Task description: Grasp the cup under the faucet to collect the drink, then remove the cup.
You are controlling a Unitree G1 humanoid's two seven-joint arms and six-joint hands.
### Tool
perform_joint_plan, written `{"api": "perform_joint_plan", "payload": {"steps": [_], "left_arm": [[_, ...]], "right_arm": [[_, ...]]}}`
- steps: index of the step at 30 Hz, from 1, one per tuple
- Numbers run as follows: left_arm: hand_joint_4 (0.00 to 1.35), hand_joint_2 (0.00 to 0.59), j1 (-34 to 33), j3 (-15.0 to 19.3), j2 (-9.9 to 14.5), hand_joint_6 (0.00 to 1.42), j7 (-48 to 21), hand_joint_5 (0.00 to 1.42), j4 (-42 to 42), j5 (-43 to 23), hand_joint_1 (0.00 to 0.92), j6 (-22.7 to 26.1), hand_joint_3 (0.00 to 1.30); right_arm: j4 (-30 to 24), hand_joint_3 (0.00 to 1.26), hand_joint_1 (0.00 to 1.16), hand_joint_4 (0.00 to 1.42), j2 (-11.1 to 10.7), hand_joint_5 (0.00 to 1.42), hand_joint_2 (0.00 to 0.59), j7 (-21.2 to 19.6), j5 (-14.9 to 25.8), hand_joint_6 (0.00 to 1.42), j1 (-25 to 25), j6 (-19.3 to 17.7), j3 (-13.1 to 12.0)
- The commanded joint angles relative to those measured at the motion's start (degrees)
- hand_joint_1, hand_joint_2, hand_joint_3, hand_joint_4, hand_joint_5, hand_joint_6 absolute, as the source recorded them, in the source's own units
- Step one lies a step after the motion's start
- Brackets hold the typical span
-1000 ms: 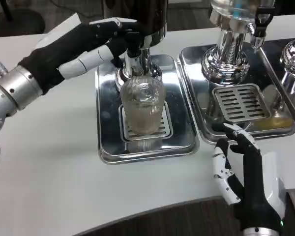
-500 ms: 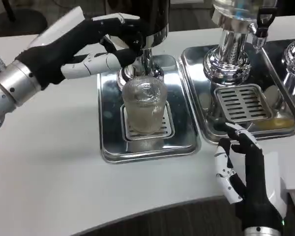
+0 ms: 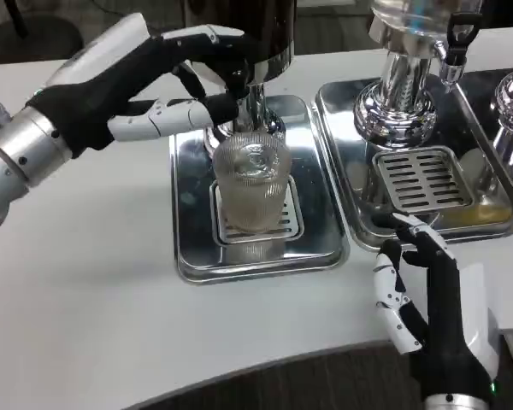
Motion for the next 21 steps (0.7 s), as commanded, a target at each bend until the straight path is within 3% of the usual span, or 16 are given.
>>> {"api": "perform_joint_plan", "payload": {"steps": [1,9,16,21], "left_arm": [[0.27,0.046,1.3,-1.3,1.5,0.53,0.9,0.3,-1.3,2.5,0.0,-1.6,0.26],[0.26,0.046,2.6,-3.0,2.8,0.5,5.9,0.29,-4.1,7.7,0.0,-2.4,0.25],[0.26,0.047,3.1,-3.3,2.9,0.5,7.3,0.29,-4.3,8.0,0.0,-2.2,0.25],[0.26,0.047,3.0,-3.3,2.7,0.5,6.9,0.28,-3.8,7.1,0.0,-1.8,0.25]], "right_arm": [[-0.4,0.41,0.36,0.26,0.2,0.28,0.535,0.2,0.7,0.36,0.0,-1.1,-0.2],[-0.7,0.41,0.36,0.26,0.2,0.28,0.535,0.8,1.6,0.36,-0.3,-1.3,-0.5],[-0.8,0.41,0.36,0.26,0.3,0.28,0.525,1.7,2.6,0.36,-1.0,-1.7,-0.6],[-0.8,0.39,0.38,0.26,0.5,0.29,0.455,2.7,3.5,0.36,-2.1,-1.4,-0.8]]}}
